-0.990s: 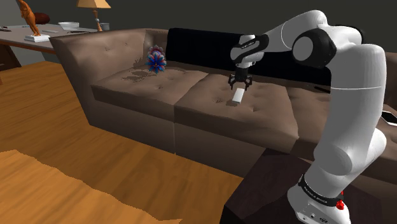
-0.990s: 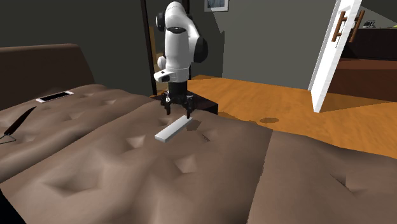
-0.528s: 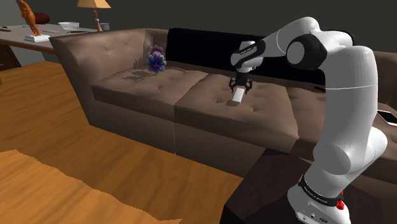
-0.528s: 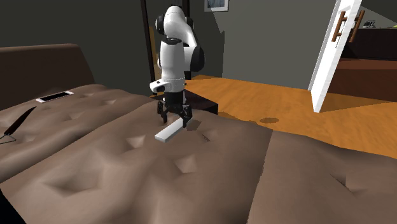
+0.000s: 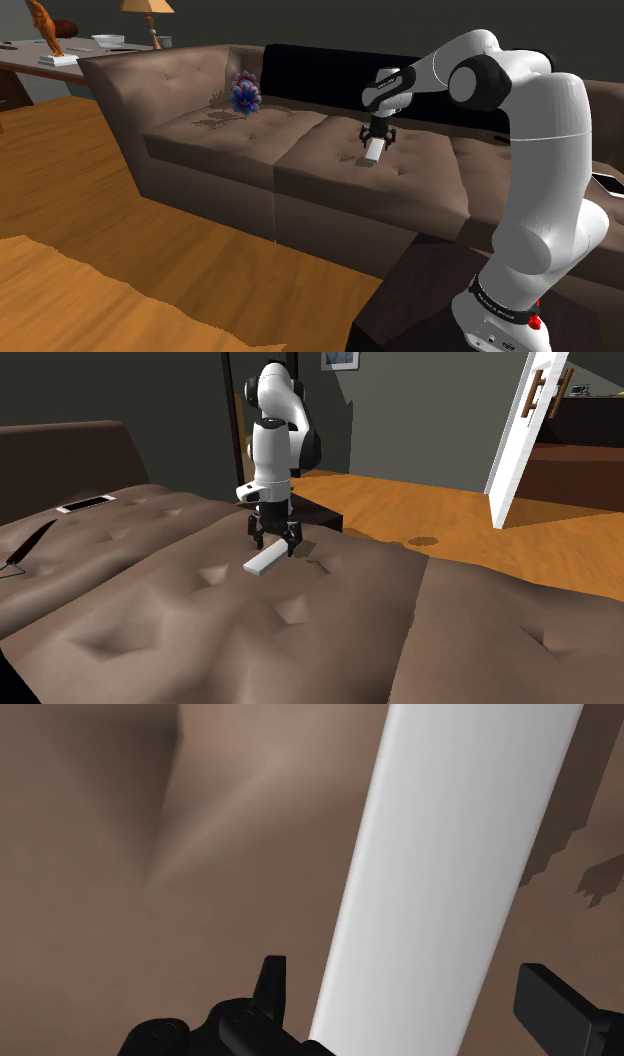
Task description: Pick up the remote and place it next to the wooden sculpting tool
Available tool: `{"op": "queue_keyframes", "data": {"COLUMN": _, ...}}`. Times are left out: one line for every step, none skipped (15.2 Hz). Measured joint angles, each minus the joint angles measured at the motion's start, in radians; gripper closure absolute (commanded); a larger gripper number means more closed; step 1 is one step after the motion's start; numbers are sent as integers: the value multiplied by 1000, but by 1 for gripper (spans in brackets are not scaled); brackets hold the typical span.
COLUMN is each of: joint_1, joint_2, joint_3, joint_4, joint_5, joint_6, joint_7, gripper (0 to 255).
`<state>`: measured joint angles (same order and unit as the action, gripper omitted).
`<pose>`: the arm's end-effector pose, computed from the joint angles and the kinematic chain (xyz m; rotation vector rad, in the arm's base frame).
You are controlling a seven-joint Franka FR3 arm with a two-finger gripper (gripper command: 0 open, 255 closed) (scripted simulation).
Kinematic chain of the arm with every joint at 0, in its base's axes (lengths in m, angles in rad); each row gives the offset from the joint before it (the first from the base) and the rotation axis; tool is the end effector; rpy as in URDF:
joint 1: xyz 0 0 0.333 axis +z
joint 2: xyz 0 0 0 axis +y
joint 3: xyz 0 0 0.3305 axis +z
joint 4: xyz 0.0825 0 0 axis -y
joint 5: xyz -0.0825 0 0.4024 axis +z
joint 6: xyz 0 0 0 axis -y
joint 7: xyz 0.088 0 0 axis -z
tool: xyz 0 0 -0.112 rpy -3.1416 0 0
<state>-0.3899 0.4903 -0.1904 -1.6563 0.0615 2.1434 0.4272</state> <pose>0.5938 -0.3680 0.3286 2.7100 -1.5132 0.0052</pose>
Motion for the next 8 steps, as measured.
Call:
{"op": "queue_keyframes", "data": {"joint_1": 0, "joint_2": 0, "joint_3": 0, "joint_4": 0, "joint_5": 0, "joint_6": 0, "joint_7": 0, "gripper": 255}}
{"op": "queue_keyframes", "data": {"joint_1": 0, "joint_2": 0, "joint_3": 0, "joint_4": 0, "joint_5": 0, "joint_6": 0, "joint_7": 0, "gripper": 255}}
{"op": "queue_keyframes", "data": {"joint_1": 0, "joint_2": 0, "joint_3": 0, "joint_4": 0, "joint_5": 0, "joint_6": 0, "joint_7": 0, "gripper": 255}}
{"op": "queue_keyframes", "data": {"joint_1": 0, "joint_2": 0, "joint_3": 0, "joint_4": 0, "joint_5": 0, "joint_6": 0, "joint_7": 0, "gripper": 255}}
{"op": "queue_keyframes", "data": {"joint_1": 0, "joint_2": 0, "joint_3": 0, "joint_4": 0, "joint_5": 0, "joint_6": 0, "joint_7": 0, "gripper": 255}}
{"op": "queue_keyframes", "data": {"joint_1": 0, "joint_2": 0, "joint_3": 0, "joint_4": 0, "joint_5": 0, "joint_6": 0, "joint_7": 0, "gripper": 255}}
{"op": "queue_keyframes", "data": {"joint_1": 0, "joint_2": 0, "joint_3": 0, "joint_4": 0, "joint_5": 0, "joint_6": 0, "joint_7": 0, "gripper": 255}}
{"op": "queue_keyframes", "data": {"joint_1": 0, "joint_2": 0, "joint_3": 0, "joint_4": 0, "joint_5": 0, "joint_6": 0, "joint_7": 0, "gripper": 255}}
